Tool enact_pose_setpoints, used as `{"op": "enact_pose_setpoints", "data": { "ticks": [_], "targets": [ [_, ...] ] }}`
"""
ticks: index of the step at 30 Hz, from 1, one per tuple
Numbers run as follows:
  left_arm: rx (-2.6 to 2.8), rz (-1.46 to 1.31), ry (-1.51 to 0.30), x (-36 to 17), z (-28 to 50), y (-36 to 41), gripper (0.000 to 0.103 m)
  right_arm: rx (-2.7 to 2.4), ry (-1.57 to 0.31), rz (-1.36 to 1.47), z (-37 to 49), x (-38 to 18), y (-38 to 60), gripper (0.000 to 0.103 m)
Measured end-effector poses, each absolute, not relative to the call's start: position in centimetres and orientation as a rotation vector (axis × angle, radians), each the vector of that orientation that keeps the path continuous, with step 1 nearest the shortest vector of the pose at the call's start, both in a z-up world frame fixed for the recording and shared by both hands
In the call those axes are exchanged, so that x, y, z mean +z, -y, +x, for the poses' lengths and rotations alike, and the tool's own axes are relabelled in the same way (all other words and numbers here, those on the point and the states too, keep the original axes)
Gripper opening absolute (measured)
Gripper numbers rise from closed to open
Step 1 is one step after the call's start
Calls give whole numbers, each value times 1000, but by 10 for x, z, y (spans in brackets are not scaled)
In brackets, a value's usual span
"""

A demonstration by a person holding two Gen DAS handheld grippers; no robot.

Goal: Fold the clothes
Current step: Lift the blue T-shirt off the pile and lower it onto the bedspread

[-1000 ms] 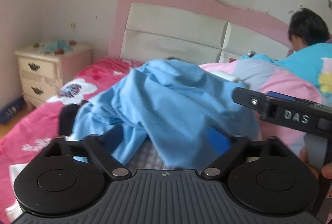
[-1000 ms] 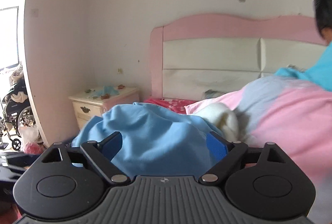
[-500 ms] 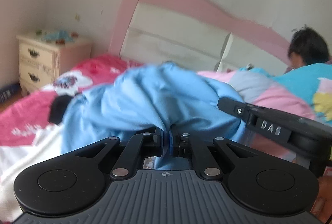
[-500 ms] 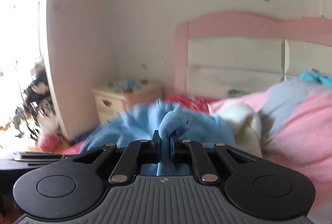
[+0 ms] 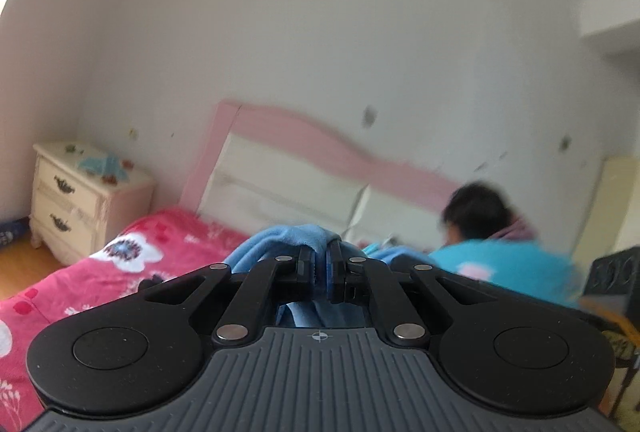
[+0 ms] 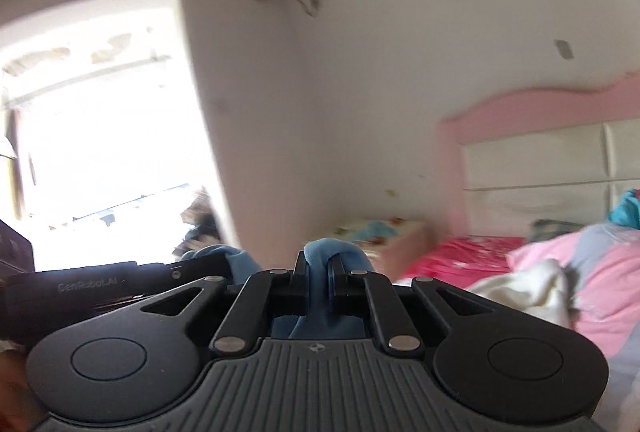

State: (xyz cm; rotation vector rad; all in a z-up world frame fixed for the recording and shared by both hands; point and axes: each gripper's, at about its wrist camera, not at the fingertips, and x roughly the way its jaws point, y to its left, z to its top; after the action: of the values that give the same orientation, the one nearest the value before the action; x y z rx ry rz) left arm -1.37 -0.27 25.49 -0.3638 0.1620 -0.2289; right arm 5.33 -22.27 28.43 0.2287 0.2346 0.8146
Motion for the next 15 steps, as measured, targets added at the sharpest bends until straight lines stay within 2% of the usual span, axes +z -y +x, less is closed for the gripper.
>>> {"op": "enact_pose_setpoints", "data": {
  "ticks": [4,8,12,15],
  "targets": [
    [-287,-394,-118,292,-86,0,3,908,-256,275,-16,319,235,9],
    [-337,-396,-132,301,-133,4,3,971,-286,310,-64,328,245,9],
    [-359,-415,-205,282,-146,10,3,1016,-366,368,-86,313,247,9],
    [-354,-441,-308,249,-136,8,3,1034,-467,440,-86,274,243,9]
  ]
}}
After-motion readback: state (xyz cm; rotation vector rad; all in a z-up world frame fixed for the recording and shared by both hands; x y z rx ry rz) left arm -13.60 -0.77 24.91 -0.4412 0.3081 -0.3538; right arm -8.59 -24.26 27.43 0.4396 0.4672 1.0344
